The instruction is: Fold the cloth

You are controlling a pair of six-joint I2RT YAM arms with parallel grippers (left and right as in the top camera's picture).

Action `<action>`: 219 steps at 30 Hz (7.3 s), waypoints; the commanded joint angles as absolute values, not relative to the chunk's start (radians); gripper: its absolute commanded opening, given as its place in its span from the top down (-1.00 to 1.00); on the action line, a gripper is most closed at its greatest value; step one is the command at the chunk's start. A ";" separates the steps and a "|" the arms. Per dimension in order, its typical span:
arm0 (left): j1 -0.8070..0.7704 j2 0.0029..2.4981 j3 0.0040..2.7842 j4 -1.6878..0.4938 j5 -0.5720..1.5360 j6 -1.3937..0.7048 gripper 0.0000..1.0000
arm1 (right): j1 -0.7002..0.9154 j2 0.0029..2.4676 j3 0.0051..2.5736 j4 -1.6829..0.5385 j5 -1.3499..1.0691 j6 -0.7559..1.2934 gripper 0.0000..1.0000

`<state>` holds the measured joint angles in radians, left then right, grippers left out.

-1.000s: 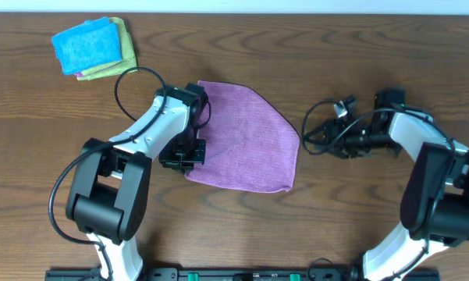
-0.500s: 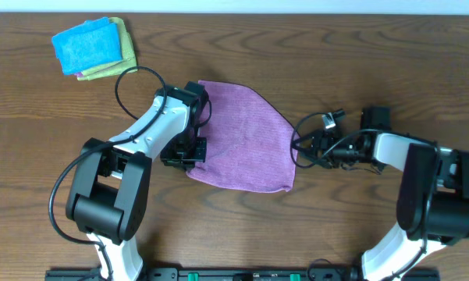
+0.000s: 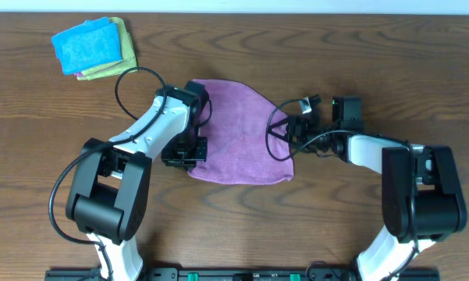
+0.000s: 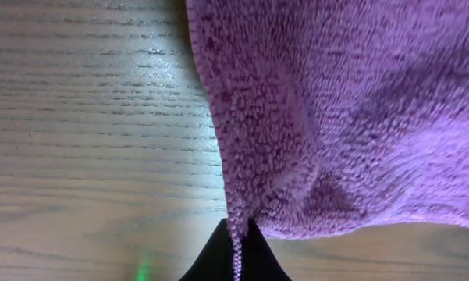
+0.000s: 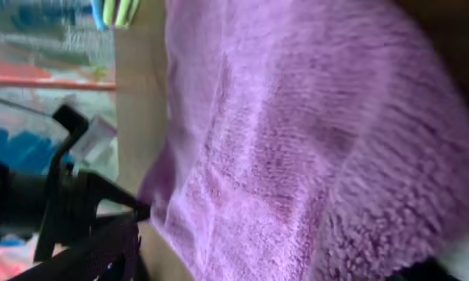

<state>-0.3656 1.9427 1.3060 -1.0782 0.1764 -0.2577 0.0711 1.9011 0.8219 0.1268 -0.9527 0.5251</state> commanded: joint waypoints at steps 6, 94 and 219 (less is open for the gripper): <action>-0.367 1.929 1.316 -1.157 0.177 -0.201 0.88 | 0.080 1.901 0.821 0.203 -0.844 0.606 -0.63; -0.326 2.009 1.546 -0.906 0.093 -0.152 0.15 | 0.189 1.918 1.666 -0.929 -0.334 -0.122 0.55; -0.296 2.042 1.525 -0.815 0.364 -0.086 0.16 | 0.284 1.651 1.288 -0.717 0.041 0.141 -0.01</action>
<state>-0.2810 2.0254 1.5299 -0.8108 0.2676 -0.0826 0.3073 1.6802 1.2720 -0.6952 0.0227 0.1528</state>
